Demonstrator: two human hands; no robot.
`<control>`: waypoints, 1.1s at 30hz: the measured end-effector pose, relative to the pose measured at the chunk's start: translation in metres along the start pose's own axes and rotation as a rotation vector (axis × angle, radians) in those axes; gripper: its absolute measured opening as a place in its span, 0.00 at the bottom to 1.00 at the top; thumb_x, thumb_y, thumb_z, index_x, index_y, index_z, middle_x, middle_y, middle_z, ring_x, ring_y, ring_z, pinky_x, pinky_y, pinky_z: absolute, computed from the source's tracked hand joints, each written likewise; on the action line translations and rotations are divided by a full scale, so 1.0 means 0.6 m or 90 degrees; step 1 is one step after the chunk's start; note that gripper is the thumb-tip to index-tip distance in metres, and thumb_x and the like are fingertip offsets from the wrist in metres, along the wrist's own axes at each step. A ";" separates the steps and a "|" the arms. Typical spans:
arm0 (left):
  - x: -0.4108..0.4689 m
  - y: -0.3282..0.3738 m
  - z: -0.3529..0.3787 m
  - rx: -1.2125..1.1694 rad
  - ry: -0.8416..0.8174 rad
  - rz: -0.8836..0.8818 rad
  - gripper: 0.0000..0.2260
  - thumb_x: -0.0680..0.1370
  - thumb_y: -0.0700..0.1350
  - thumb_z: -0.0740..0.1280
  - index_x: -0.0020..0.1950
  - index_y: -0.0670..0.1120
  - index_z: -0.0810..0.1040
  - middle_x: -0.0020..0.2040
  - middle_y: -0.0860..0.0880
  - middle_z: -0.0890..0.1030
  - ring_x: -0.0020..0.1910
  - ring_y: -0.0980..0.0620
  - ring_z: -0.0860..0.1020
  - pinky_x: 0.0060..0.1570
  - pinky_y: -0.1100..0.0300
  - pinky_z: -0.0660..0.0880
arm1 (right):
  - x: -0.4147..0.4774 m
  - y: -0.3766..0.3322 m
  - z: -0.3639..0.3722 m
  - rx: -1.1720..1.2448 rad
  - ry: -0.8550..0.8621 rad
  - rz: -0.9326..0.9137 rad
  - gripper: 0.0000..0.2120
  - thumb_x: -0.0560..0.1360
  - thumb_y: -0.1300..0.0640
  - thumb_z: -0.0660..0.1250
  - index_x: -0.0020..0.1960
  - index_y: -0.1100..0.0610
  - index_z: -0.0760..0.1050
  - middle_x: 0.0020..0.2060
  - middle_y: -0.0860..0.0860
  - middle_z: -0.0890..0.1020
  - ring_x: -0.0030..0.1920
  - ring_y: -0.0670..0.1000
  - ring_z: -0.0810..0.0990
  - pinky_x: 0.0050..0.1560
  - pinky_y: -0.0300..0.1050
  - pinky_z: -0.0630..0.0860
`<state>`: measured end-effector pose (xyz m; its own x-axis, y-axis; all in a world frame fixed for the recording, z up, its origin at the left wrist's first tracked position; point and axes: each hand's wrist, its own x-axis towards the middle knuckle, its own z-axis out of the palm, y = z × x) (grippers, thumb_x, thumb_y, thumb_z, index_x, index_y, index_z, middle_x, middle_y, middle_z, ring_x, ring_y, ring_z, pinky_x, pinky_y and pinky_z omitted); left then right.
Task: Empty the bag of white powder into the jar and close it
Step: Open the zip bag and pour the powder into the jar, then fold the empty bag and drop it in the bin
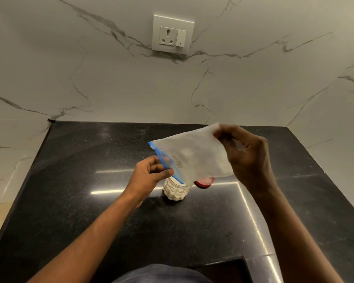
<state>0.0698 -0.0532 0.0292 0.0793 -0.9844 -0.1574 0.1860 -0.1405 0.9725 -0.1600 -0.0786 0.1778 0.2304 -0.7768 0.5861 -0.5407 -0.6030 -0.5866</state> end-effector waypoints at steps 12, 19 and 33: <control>-0.005 0.020 0.001 -0.071 0.005 0.012 0.14 0.76 0.34 0.76 0.61 0.42 0.82 0.51 0.44 0.90 0.52 0.51 0.89 0.47 0.68 0.82 | -0.029 0.040 -0.023 0.004 -0.037 0.115 0.15 0.74 0.51 0.78 0.41 0.64 0.80 0.34 0.58 0.83 0.34 0.61 0.83 0.30 0.62 0.79; 0.008 0.103 0.002 -0.124 -0.005 0.090 0.10 0.79 0.48 0.73 0.57 0.45 0.82 0.56 0.47 0.89 0.56 0.52 0.87 0.51 0.64 0.83 | -0.038 0.046 -0.018 0.179 0.074 0.218 0.05 0.78 0.50 0.74 0.46 0.50 0.87 0.41 0.52 0.88 0.43 0.59 0.87 0.43 0.65 0.84; 0.033 0.317 -0.030 0.318 -0.063 0.335 0.09 0.76 0.43 0.79 0.55 0.52 0.87 0.50 0.52 0.90 0.50 0.54 0.89 0.55 0.60 0.84 | -0.013 0.025 0.002 0.249 0.105 0.173 0.22 0.77 0.47 0.74 0.70 0.48 0.77 0.65 0.45 0.82 0.67 0.45 0.80 0.56 0.34 0.79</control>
<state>0.1246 -0.0977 0.2081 -0.0589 -0.9366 0.3455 -0.3235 0.3453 0.8809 -0.1691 -0.0819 0.1637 -0.0249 -0.8947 0.4459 -0.2122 -0.4312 -0.8770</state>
